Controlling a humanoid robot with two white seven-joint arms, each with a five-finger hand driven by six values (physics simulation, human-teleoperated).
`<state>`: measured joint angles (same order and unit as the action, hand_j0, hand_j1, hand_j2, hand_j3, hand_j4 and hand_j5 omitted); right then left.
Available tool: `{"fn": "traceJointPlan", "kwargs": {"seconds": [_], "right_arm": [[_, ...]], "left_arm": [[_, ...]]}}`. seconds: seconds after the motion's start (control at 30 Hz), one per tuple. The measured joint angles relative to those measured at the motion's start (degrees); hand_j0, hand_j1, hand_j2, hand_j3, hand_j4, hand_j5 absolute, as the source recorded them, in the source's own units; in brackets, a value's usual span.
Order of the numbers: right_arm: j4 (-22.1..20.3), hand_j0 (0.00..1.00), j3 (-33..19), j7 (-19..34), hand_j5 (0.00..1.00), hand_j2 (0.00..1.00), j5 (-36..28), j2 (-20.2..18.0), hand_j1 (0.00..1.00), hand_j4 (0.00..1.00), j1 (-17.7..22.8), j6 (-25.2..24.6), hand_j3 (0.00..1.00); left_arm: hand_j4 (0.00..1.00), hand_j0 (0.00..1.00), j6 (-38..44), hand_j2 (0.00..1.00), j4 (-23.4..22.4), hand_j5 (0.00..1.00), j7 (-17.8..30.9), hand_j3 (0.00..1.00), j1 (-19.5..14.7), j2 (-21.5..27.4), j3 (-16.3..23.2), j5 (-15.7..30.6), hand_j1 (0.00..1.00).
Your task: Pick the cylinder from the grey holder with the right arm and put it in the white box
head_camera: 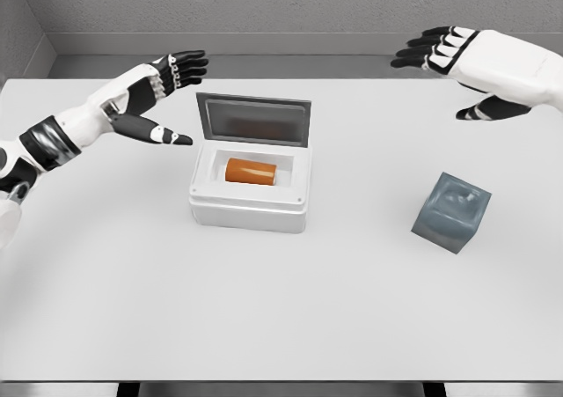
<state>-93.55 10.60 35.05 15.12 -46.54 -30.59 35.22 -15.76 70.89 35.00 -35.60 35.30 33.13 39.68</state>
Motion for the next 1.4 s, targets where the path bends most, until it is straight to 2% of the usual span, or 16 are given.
{"fn": "traceJointPlan", "kwargs": {"seconds": [0.17, 0.3, 0.53, 0.73, 0.97, 1.17, 1.33, 1.4], "right_arm": [[1.2, 1.00, -4.9, 0.0, 1.00, 1.00, -8.2, -1.3, 1.00, 1.00, 11.2, 0.0, 1.00], [1.7, 1.00, -8.7, 0.0, 1.00, 1.00, -13.7, 2.0, 1.00, 1.00, 16.0, 0.0, 1.00], [4.1, 1.00, -13.8, 0.0, 1.00, 1.00, -15.5, 6.4, 1.00, 1.00, 17.8, 0.0, 1.00], [4.1, 1.00, -14.7, 0.0, 1.00, 1.00, -15.6, 7.3, 1.00, 1.00, 17.9, -0.1, 1.00], [3.7, 1.00, -14.8, 0.0, 1.00, 1.00, -15.7, 7.7, 1.00, 1.00, 18.0, -0.1, 1.00], [3.7, 1.00, -14.8, 0.0, 1.00, 1.00, -15.7, 7.7, 1.00, 1.00, 17.9, -0.1, 1.00], [3.7, 1.00, -14.8, 0.0, 1.00, 1.00, -15.7, 7.8, 1.00, 1.00, 17.9, -0.1, 1.00], [3.7, 1.00, -14.8, 0.0, 1.00, 1.00, -15.7, 7.8, 1.00, 1.00, 18.0, -0.1, 1.00]], "left_arm": [[1.00, 1.00, 0.0, 1.00, -0.4, 1.00, 0.0, 1.00, 0.0, -0.5, 0.4, 0.0, 1.00], [1.00, 1.00, 0.0, 1.00, -0.5, 1.00, 0.0, 1.00, 0.2, -1.0, 0.5, -0.1, 1.00], [1.00, 1.00, 0.0, 1.00, -0.5, 1.00, 0.0, 1.00, 0.8, -1.4, 0.9, -0.1, 1.00], [1.00, 1.00, -0.2, 1.00, 0.1, 1.00, 0.0, 1.00, 1.9, -1.2, 0.9, -0.2, 1.00], [1.00, 1.00, -1.0, 1.00, 2.9, 1.00, -0.2, 1.00, 4.0, -0.4, 0.7, -0.2, 1.00], [1.00, 1.00, -2.0, 1.00, 5.7, 1.00, 0.0, 1.00, 4.7, 2.2, 0.5, 0.0, 1.00], [1.00, 1.00, -3.8, 1.00, 6.4, 1.00, 0.0, 1.00, 4.7, 5.6, -0.3, 0.1, 1.00], [1.00, 1.00, -5.5, 1.00, 6.4, 1.00, 0.0, 1.00, 6.5, 7.3, -0.7, 0.0, 1.00]]}}
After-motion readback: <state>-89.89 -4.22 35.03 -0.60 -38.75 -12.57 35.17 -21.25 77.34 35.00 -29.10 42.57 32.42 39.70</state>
